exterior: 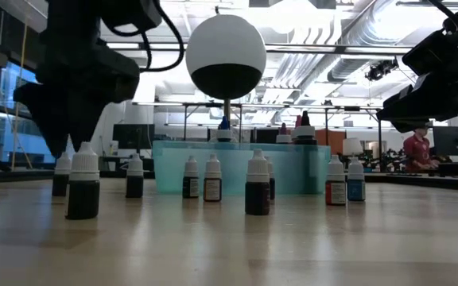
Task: Pick & Place food coloring
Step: Put the small brown food coloring bottle into the bin
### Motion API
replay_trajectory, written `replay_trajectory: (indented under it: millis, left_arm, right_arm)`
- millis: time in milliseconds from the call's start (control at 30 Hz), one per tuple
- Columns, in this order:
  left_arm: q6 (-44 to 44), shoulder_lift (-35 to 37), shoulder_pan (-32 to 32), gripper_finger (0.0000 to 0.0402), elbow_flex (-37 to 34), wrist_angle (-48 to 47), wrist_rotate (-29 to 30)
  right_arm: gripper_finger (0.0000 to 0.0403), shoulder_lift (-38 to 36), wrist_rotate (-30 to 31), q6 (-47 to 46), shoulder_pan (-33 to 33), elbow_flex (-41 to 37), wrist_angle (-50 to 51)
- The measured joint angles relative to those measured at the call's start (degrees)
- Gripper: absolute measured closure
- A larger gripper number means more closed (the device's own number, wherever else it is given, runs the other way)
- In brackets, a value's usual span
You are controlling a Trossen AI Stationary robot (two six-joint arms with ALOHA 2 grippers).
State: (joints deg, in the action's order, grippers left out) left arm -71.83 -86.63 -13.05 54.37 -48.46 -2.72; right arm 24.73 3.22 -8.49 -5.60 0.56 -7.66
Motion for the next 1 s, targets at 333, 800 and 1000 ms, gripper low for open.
replay_trajectory:
  millis: [333,800,1000]
  left_arm:
    - [-0.26,0.09,-0.08,0.0172,-2.47,3.94,-2.11]
    - [1.8,-0.7,-0.08,0.0172,-2.43,3.78,-2.11]
    - [3.95,-2.71,-0.08,0.0172,-2.44,4.55,-1.82]
  right_arm:
    - [0.0402,0.0,0.01,0.0,0.0,0.0,-0.02]
    - [0.0402,0.0,0.0,0.0,0.01,0.01,-0.07]
    - [0.0402,0.0,0.01,-0.01,0.0,0.0,0.0]
